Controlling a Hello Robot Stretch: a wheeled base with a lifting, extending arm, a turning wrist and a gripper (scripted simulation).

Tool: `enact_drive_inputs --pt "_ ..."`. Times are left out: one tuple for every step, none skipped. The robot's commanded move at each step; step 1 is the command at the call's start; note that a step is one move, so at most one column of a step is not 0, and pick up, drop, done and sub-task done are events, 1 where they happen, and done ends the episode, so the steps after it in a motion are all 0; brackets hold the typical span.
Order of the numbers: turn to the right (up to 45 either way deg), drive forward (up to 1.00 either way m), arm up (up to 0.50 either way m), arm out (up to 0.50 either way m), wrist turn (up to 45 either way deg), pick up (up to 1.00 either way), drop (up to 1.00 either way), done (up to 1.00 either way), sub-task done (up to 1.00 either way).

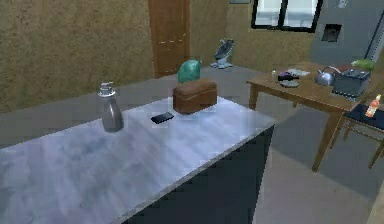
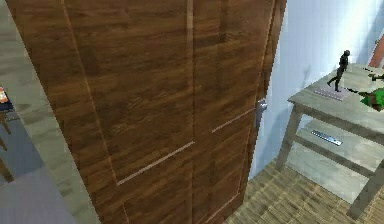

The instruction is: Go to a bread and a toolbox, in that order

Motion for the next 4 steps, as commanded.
enact_drive_inputs --pt "45.0 0.00 0.00 0.00 0.0 0.00 0.00 0.00 0.00" --pt "45.0 0.00 0.00 0.00 0.0 0.00 0.00 0.00 0.00" --pt "45.0 0.00 0.00 0.00 0.0 0.00 0.00 0.00 0.00" --pt "30.0 0.00 0.00 0.00 0.0 0.00 0.00 0.00 0.00"
